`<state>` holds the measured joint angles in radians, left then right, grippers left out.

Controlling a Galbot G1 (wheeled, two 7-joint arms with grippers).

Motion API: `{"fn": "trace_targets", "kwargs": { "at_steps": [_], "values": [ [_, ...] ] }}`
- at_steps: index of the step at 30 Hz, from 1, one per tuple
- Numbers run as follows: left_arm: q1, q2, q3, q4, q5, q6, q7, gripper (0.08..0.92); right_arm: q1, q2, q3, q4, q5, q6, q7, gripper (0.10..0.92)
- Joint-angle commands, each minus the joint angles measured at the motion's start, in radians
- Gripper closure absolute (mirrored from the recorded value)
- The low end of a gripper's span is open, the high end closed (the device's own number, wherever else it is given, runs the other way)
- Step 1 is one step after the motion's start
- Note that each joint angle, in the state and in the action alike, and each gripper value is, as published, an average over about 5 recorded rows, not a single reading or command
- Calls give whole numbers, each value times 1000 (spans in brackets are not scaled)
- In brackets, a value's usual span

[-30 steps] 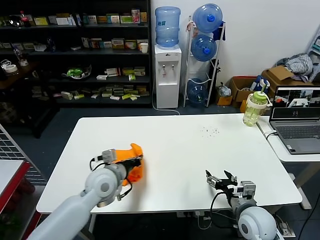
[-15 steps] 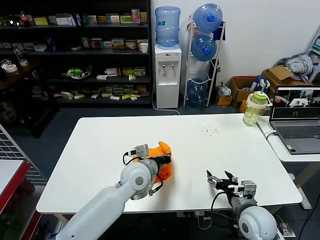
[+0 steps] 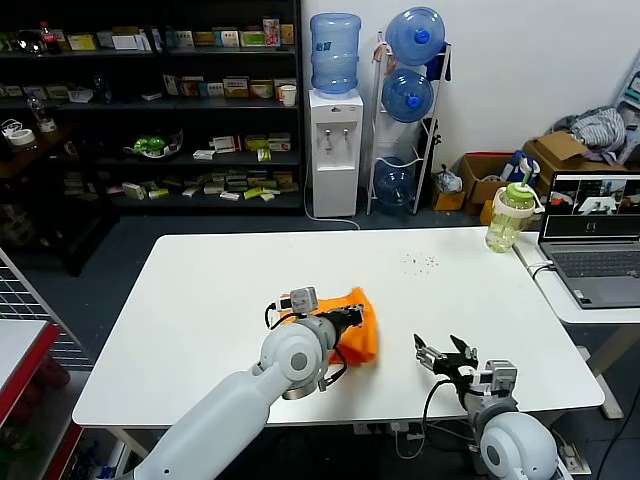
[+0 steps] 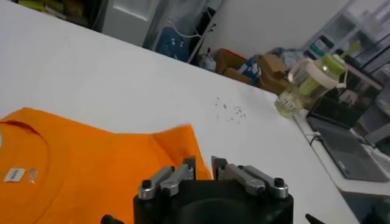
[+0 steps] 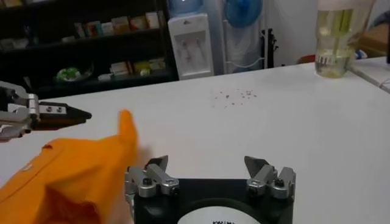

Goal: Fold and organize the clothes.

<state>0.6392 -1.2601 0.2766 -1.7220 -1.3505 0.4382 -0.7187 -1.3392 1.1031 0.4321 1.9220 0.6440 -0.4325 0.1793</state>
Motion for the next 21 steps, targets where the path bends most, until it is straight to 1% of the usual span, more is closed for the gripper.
{"fn": "trace_targets", "kwargs": {
  "at_steps": [1,3,5,7,8,11,14,17,19,21],
  "values": [
    [251,138,-256,-210,144,-68,333,680,-41,1,49,3,-63,200,-180,203],
    [394,210,-376,-248,285,-150,521,619,-71,3,79,7,-73,240,-216,203],
    [555,258,-519,-247,443,-273,691,559,-104,11,116,7,-98,287,-250,203],
    [704,269,-662,-217,568,-400,808,489,-140,27,167,2,-137,340,-288,203],
    [767,259,-728,-194,618,-462,847,463,-160,40,198,0,-159,368,-305,203],
    [902,214,-863,-127,719,-645,924,377,-220,85,293,-1,-214,441,-361,203],
    [971,174,-937,-79,769,-788,979,290,-273,126,369,4,-257,503,-410,203],
    [999,140,-973,-44,792,-882,1029,215,-309,160,410,13,-267,560,-432,203],
    [1003,117,-978,-29,798,-929,1059,188,-324,184,422,16,-282,597,-443,203],
    [1002,94,-973,-24,804,-959,1085,181,-331,218,424,12,-314,643,-454,203]
  ]
}}
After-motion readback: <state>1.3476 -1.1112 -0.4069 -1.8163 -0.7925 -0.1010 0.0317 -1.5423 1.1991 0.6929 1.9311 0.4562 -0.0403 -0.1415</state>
